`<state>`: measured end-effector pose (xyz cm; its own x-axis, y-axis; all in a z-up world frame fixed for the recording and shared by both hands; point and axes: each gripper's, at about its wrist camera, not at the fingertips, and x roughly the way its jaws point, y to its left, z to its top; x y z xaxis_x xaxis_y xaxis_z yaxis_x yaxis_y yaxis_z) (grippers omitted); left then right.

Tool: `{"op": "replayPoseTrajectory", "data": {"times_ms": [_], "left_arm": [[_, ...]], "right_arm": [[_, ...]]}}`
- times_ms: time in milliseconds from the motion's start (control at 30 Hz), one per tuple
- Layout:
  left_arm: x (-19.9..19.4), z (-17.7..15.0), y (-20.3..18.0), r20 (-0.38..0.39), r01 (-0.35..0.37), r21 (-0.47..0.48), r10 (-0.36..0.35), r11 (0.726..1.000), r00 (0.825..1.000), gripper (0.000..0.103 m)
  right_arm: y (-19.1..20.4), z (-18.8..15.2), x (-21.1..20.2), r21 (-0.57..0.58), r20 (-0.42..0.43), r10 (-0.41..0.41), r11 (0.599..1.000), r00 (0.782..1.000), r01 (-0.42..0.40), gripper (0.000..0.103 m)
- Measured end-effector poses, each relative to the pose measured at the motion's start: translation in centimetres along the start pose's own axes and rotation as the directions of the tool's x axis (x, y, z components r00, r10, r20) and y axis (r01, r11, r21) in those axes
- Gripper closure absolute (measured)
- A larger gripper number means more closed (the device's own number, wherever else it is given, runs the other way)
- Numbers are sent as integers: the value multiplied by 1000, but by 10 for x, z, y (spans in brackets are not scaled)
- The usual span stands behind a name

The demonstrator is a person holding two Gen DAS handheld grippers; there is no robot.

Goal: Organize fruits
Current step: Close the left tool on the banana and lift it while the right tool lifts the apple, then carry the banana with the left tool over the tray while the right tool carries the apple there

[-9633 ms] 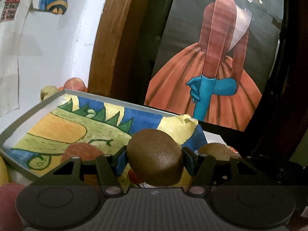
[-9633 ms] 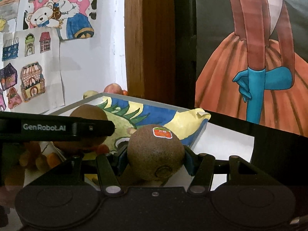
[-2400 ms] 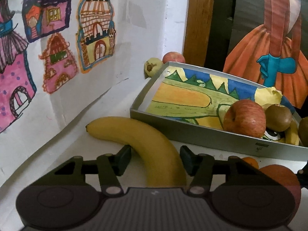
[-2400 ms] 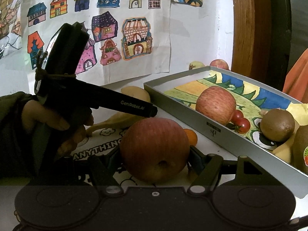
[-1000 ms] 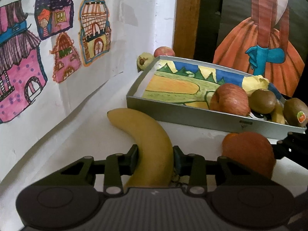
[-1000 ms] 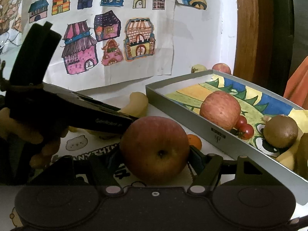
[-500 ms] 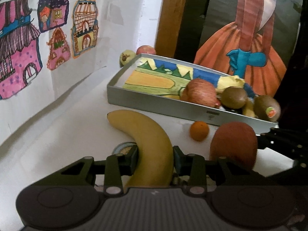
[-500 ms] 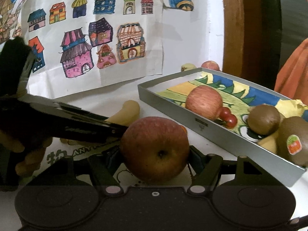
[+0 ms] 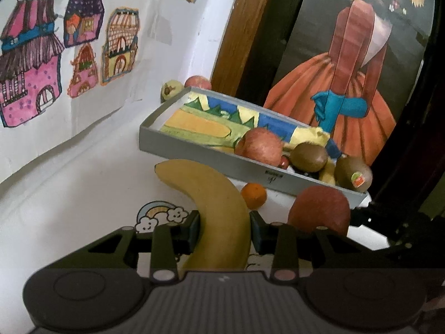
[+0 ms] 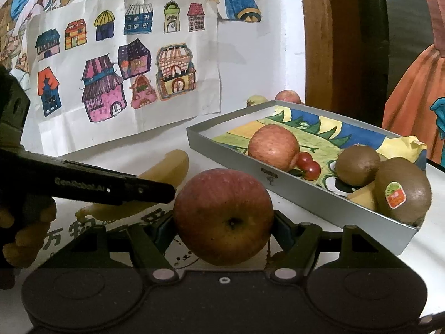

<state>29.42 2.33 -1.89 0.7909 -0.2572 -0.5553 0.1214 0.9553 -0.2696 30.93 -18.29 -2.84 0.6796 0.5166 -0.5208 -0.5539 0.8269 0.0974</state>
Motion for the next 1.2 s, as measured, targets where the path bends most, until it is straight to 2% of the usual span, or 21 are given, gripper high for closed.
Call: {"op": "replayPoseTrajectory", "data": {"times_ms": [400, 667, 833, 967, 1200], "left_arm": [[-10, 29, -20, 99, -10, 26, 8, 1000, 995, 62], [15, 58, -24, 190, -14, 17, 11, 1000, 982, 62], [39, 69, -22, 229, -31, 10, 28, 999, 973, 62], [58, 68, -22, 257, -36, 34, 26, 999, 966, 62], [80, 64, -16, 239, -48, 1, 47, 999, 970, 62]], "right_arm": [[-9, 13, -19, 21, 60, -24, 1000, 998, 23, 30], [-32, 38, -24, 22, 129, -72, 997, 989, 70, 30], [-51, 54, -11, 34, 156, -116, 993, 981, 112, 30], [-68, 63, 5, 57, 144, -150, 988, 978, 143, 30], [-90, 73, 33, 106, 108, -191, 978, 976, 180, 30]]}}
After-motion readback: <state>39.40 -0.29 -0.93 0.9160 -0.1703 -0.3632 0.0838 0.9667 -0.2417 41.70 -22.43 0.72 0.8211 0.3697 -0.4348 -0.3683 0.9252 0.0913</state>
